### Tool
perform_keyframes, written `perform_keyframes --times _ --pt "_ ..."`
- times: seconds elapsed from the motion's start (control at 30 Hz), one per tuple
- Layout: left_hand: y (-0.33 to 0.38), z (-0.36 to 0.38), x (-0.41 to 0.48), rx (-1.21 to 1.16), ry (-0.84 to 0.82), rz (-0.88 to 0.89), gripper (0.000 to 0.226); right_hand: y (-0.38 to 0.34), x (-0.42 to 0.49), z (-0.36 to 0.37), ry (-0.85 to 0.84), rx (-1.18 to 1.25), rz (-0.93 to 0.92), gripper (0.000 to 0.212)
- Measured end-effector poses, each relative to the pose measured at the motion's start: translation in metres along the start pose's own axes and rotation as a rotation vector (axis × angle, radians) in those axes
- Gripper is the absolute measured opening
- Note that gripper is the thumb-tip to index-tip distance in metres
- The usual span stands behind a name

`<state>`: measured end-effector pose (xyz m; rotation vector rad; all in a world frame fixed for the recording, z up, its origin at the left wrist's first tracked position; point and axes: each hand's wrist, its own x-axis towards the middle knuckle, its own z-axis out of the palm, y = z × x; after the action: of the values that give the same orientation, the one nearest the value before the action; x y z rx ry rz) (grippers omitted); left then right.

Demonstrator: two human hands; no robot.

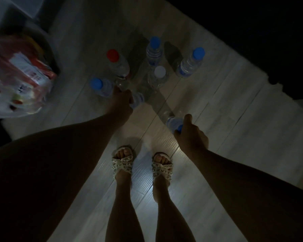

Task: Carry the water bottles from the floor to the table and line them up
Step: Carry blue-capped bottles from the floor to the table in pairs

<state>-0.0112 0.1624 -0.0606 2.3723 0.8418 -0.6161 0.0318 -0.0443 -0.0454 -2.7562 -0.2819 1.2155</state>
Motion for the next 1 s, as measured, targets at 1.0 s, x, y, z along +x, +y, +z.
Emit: perform_keyframes --times 1.0 --pt "0.019 -0.287 -0.281 0.083 0.103 -0.049 0.016 -0.171 -0.269 -0.199 0.123 -0.259 -0.369 0.055"
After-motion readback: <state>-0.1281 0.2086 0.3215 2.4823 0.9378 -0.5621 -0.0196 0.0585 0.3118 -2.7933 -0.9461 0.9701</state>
